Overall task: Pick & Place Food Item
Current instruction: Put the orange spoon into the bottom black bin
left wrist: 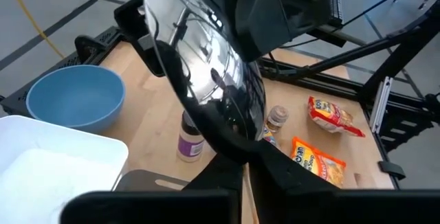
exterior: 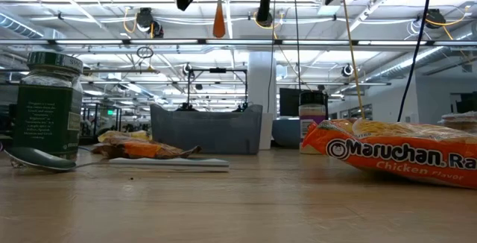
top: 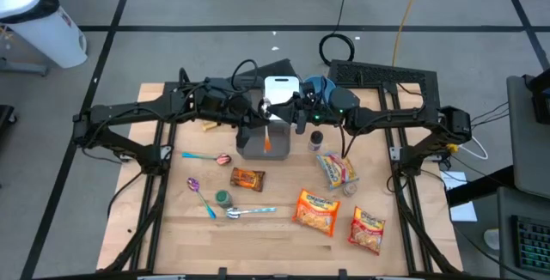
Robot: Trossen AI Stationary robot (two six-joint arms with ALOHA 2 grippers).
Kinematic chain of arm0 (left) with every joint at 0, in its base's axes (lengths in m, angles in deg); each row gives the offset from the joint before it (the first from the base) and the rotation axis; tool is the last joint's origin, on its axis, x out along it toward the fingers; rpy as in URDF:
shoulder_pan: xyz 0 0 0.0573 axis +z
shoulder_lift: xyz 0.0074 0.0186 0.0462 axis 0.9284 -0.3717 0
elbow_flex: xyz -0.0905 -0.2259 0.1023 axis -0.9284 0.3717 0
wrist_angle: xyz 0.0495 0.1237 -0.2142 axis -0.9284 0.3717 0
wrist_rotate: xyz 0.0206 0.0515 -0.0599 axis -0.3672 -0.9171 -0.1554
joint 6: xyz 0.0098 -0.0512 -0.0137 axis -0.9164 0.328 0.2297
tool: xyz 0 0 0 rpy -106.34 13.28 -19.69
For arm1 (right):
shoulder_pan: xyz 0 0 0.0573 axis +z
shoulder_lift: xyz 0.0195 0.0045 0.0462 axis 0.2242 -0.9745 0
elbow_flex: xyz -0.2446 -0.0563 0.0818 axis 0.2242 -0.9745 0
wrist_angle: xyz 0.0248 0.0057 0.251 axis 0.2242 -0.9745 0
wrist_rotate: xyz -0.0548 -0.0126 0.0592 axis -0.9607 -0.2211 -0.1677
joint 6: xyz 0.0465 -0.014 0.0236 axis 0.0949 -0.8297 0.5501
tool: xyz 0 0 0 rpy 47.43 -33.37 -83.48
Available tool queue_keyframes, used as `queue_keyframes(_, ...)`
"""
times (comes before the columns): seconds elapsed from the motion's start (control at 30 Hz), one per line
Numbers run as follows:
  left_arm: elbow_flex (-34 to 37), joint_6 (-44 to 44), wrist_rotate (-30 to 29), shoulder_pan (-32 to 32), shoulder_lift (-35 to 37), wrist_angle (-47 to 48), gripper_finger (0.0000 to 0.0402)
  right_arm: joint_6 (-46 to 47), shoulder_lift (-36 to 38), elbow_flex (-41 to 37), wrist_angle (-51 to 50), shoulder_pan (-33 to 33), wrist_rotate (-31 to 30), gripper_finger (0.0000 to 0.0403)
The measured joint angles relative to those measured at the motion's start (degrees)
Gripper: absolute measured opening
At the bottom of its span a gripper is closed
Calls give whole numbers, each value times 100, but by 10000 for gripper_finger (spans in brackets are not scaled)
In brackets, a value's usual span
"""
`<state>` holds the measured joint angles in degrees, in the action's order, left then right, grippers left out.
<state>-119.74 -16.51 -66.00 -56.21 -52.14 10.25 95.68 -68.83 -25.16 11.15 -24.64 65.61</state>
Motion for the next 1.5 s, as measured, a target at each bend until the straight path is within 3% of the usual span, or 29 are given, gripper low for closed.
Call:
queue_keyframes(0.17, 0, 16, -1, 0, 0, -2, 23, -108, 0, 0, -1, 2, -1, 4)
queue_keyframes(0.33, 0, 28, 189, 58, 0, 14, 82, -166, 0, 2, 28, 2, 144, 1)
queue_keyframes(0.5, 0, 50, 769, 246, 0, -15, 140, -179, 0, 0, 39, 1, 179, 0)
queue_keyframes(0.77, 0, 135, 1322, 684, 151, 17, 214, -35, 36, 0, 59, -143, 974, 0)
queue_keyframes(1.13, 0, 211, 2175, 1547, 786, 4, 230, -22, 196, -11, -359, -142, 1472, 0)
queue_keyframes(1.5, -2, 617, 2746, 1565, 554, 26, 230, -185, 211, -2, -1041, -55, 1481, 0)
